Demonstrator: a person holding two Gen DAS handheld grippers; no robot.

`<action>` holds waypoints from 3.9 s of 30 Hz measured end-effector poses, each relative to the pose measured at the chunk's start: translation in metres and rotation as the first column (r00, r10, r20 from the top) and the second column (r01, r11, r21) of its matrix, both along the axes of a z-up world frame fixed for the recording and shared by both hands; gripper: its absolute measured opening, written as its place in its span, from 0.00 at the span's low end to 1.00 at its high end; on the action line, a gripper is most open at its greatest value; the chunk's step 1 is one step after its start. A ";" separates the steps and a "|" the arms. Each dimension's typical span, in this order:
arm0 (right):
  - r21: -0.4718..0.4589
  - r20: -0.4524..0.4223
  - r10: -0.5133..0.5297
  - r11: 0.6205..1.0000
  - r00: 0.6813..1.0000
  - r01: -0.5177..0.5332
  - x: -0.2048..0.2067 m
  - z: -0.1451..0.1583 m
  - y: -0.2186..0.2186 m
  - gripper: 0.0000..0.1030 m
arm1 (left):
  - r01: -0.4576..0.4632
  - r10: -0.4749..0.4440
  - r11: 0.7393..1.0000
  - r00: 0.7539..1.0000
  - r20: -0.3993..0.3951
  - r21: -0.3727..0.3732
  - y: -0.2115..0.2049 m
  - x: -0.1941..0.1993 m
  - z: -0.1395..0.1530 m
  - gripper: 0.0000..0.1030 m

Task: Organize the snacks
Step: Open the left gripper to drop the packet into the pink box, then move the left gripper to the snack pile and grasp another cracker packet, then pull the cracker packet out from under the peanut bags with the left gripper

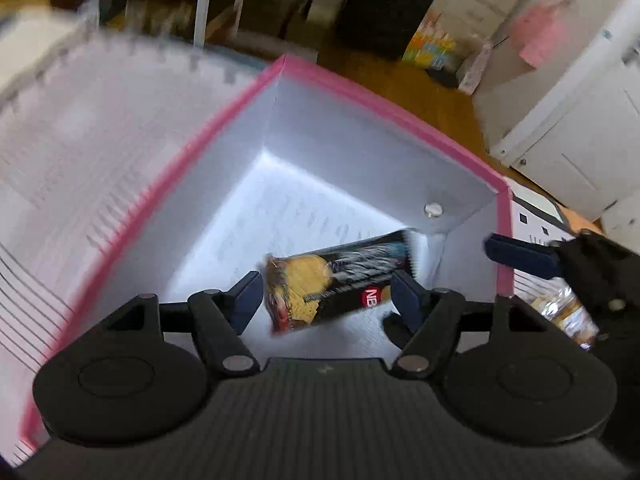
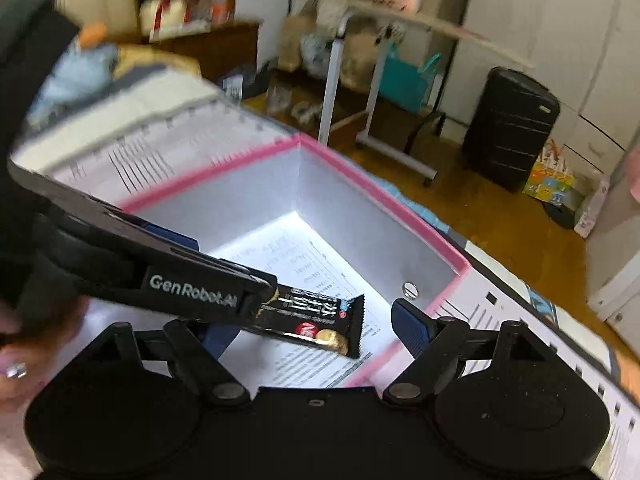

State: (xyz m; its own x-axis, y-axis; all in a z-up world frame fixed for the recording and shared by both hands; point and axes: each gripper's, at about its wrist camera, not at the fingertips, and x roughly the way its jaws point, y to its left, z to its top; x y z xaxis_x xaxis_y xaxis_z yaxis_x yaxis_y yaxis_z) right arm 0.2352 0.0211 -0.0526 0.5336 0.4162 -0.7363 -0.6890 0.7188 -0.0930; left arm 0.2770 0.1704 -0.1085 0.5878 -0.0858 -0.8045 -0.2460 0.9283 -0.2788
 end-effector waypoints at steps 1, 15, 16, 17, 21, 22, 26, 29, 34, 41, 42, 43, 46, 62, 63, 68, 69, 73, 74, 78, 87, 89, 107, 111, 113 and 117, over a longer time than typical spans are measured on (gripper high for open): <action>0.036 0.006 -0.011 0.999 1.000 0.011 -0.011 0.010 -0.012 0.82 | 0.005 -0.005 1.000 1.000 0.017 0.026 -0.001 -0.005 0.005 0.68; 0.148 0.106 -0.120 0.984 0.987 0.103 -0.099 0.081 -0.152 0.83 | 0.246 -0.258 0.961 0.962 0.090 0.126 -0.067 -0.098 0.104 0.66; 0.135 0.115 -0.114 0.986 0.987 0.098 -0.104 0.082 -0.157 0.83 | 0.260 -0.272 0.956 0.959 0.077 0.139 -0.074 -0.101 0.109 0.66; 0.127 0.126 -0.105 0.988 0.986 0.089 -0.109 0.084 -0.162 0.83 | 0.271 -0.282 0.952 0.957 0.064 0.145 -0.081 -0.104 0.112 0.66; 0.101 0.132 -0.060 0.994 0.989 0.047 -0.124 0.086 -0.182 0.81 | 0.333 -0.341 0.936 0.938 0.057 0.111 -0.108 -0.110 0.124 0.65; 0.106 0.119 -0.057 0.993 0.991 0.044 -0.125 0.085 -0.188 0.81 | 0.350 -0.357 0.931 0.932 0.060 0.100 -0.115 -0.112 0.125 0.65; 0.122 0.023 -0.082 0.989 0.996 0.079 -0.119 0.068 -0.207 0.80 | 0.402 -0.408 0.912 0.911 0.064 0.084 -0.147 -0.115 0.124 0.64; 0.132 -0.068 -0.124 0.982 0.990 0.133 -0.111 0.044 -0.219 0.77 | 0.432 -0.438 0.897 0.897 0.065 0.094 -0.170 -0.109 0.114 0.60; 0.161 -0.270 -0.210 0.952 0.940 0.259 -0.097 0.003 -0.234 0.77 | 0.482 -0.487 0.872 0.873 0.040 0.083 -0.201 -0.085 0.085 0.52; 0.132 -0.474 -0.357 0.875 0.805 0.466 -0.070 -0.047 -0.240 0.69 | 0.497 -0.497 0.868 0.867 0.026 0.020 -0.229 -0.031 0.029 0.36; 0.132 -0.499 -0.368 0.863 0.785 0.488 -0.067 -0.052 -0.243 0.68 | 0.497 -0.498 0.867 0.867 0.030 0.026 -0.231 -0.026 0.022 0.36; 0.140 -0.526 -0.375 0.847 0.763 0.512 -0.062 -0.056 -0.246 0.68 | 0.505 -0.506 0.862 0.862 0.035 0.038 -0.233 -0.023 0.017 0.33; 0.160 -0.600 -0.394 0.793 0.696 0.588 -0.054 -0.070 -0.257 0.67 | 0.527 -0.531 0.847 0.846 0.050 0.075 -0.235 -0.015 0.001 0.26; 0.040 -0.573 -0.445 0.823 0.688 0.566 -0.044 -0.099 -0.235 0.64 | 0.672 -0.673 0.739 0.740 0.011 0.054 -0.245 -0.016 -0.010 0.26; 0.023 -0.557 -0.447 0.834 0.700 0.551 -0.046 -0.098 -0.230 0.64 | 0.678 -0.679 0.733 0.734 0.006 0.049 -0.246 -0.017 -0.010 0.27; -0.043 -0.509 -0.441 0.870 0.739 0.490 -0.048 -0.098 -0.216 0.68 | 0.686 -0.686 0.727 0.727 -0.019 0.006 -0.244 -0.025 -0.010 0.28; -0.047 -0.512 -0.440 0.872 0.738 0.487 -0.048 -0.099 -0.215 0.68 | 0.686 -0.686 0.728 0.727 -0.021 -0.004 -0.243 -0.027 -0.010 0.28; -0.049 -0.506 -0.452 0.865 0.734 0.499 -0.048 -0.098 -0.219 0.77 | 0.662 -0.663 0.749 0.747 -0.048 -0.033 -0.239 -0.028 -0.015 0.29; -0.040 -0.503 -0.452 0.863 0.737 0.503 -0.047 -0.097 -0.221 0.79 | 0.658 -0.659 0.752 0.751 -0.044 -0.029 -0.239 -0.028 -0.016 0.29; -0.009 -0.510 -0.461 0.847 0.726 0.531 -0.046 -0.094 -0.231 0.84 | 0.654 -0.655 0.755 0.755 -0.032 -0.042 -0.239 -0.027 -0.019 0.30; 0.009 -0.497 -0.498 0.816 0.711 0.578 -0.035 -0.097 -0.239 0.74 | 0.654 -0.656 0.752 0.754 -0.007 -0.079 -0.236 -0.030 -0.023 0.28; 0.006 -0.502 -0.494 0.819 0.710 0.574 -0.040 -0.096 -0.237 0.74 | 0.650 -0.653 0.754 0.758 0.003 -0.093 -0.235 -0.032 -0.022 0.27; 0.053 -0.397 -0.457 0.854 0.796 0.517 -0.098 -0.044 -0.226 0.76 | 0.598 -0.599 0.795 0.801 0.025 -0.105 -0.222 -0.083 0.022 0.27; 0.073 -0.370 -0.448 0.859 0.814 0.506 -0.116 -0.038 -0.217 0.77 | 0.589 -0.589 0.802 0.807 0.036 -0.103 -0.217 -0.099 0.029 0.27; 0.073 -0.335 -0.436 0.872 0.835 0.485 -0.125 -0.033 -0.212 0.77 | 0.590 -0.590 0.802 0.807 0.030 -0.093 -0.215 -0.109 0.032 0.27; 0.069 -0.328 -0.440 0.871 0.836 0.486 -0.141 -0.032 -0.204 0.77 | 0.588 -0.589 0.806 0.808 0.019 -0.070 -0.211 -0.127 0.037 0.27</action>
State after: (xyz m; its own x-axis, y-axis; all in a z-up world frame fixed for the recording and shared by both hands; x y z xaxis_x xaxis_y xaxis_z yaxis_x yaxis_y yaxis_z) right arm 0.0937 -0.1828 -0.0844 0.4601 0.2877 -0.8399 -0.2508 0.9496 0.1879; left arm 0.1497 -0.0407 -0.0718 0.4035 -0.4694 -0.7854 0.3399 0.8738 -0.3477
